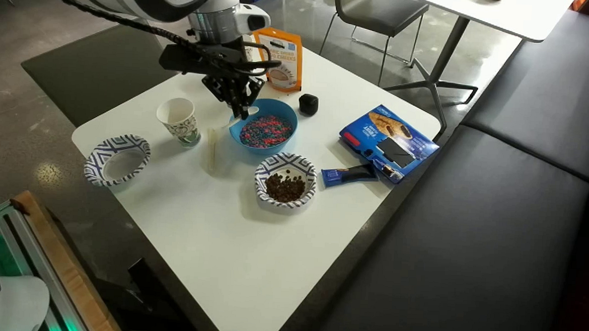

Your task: Put some of the contents of the blue bowl into the paper cup next to the orange packet using the plastic spoon

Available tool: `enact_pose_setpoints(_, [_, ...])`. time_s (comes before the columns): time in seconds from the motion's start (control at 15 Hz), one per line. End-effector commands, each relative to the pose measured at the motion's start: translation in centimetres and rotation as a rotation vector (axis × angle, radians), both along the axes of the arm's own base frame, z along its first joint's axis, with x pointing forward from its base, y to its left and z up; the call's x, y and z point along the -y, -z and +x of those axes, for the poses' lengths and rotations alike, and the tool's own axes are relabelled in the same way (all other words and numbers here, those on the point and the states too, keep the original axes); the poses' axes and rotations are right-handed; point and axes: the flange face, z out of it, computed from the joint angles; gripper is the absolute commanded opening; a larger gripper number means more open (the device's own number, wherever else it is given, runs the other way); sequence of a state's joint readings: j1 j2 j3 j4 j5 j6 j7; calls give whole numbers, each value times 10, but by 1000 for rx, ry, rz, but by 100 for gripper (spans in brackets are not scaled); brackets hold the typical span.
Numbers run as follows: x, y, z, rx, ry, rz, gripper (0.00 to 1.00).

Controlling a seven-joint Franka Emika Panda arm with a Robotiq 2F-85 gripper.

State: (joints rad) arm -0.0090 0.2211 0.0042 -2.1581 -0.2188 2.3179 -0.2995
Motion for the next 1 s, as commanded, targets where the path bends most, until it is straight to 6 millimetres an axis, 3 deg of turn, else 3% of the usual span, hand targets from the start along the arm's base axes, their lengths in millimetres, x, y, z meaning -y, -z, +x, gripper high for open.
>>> enact_pose_setpoints(0.0, [4,14,16,-30,65,-56,4])
enact_pose_setpoints(0.6, [13,51,50,-116,184,-174,4])
enact_pose_setpoints(0.93, [-5,74,62,-178,172,-189,4])
